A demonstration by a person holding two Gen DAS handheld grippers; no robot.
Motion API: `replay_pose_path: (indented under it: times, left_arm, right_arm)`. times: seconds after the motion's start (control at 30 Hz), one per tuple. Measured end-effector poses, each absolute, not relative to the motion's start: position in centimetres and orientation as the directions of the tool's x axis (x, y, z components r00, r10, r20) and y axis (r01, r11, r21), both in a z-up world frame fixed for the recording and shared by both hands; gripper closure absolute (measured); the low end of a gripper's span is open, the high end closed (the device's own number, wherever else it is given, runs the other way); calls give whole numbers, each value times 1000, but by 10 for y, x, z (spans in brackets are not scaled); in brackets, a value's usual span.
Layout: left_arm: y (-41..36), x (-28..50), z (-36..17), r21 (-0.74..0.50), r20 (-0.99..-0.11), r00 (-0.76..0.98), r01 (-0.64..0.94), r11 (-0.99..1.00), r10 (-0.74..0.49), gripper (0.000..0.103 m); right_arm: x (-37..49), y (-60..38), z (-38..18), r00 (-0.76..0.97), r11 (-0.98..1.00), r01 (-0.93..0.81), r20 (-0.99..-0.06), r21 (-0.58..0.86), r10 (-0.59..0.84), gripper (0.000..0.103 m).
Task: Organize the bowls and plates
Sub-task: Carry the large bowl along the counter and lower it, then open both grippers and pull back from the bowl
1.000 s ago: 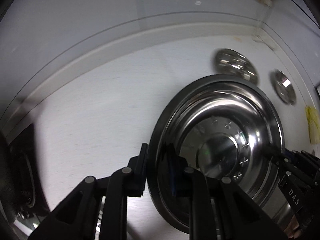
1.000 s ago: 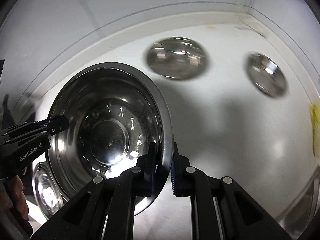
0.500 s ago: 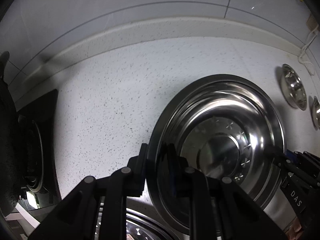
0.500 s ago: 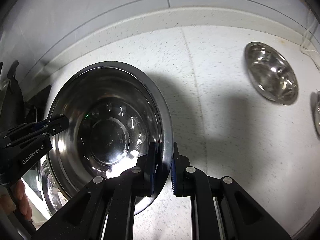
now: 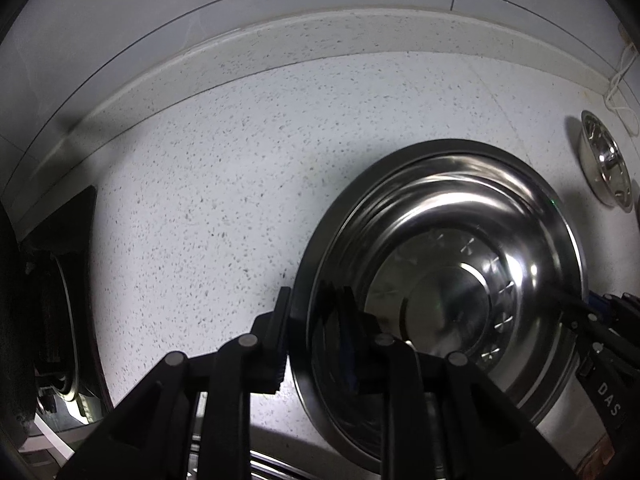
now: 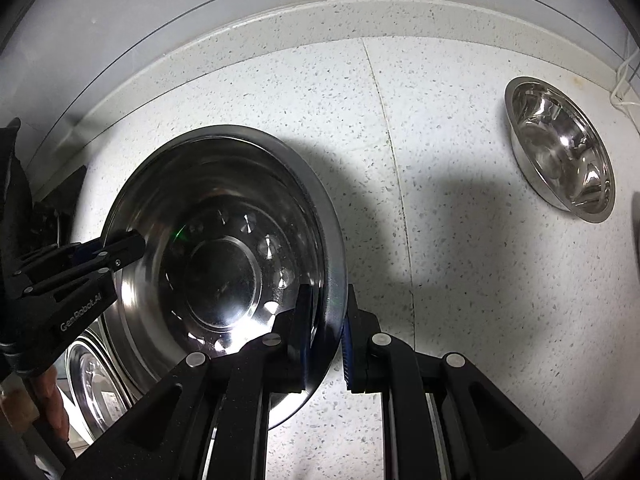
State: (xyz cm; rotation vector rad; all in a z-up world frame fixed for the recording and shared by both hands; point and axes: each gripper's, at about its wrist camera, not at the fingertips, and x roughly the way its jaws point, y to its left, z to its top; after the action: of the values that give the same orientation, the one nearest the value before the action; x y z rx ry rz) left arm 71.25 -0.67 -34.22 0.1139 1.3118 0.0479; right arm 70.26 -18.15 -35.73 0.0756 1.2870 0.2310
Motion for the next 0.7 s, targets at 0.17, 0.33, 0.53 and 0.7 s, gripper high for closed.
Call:
replay_pose_path:
  times: [0.17,0.33,0.53,0.7]
  left_arm:
    - [-14,709,-346,144,-959,255,57,988,125,76]
    - [-23,698,-324,145,-943,311,69,987,117,64]
    - [-49,685,-278,132,-904,423,127,983,67,48]
    - [-87,685,-248,116,-877,481,205,972,3,40]
  right_arm:
    - [701,-181,-358,264,974,-120,-940,192,218,89]
    - [696,-197,-351,290,979,-86,-935,186,203,44]
    - [677,-240,-316,384,981,-47,-903,188,191,30]
    - [664,-288,-288,451,979,27,-877,200,167,21]
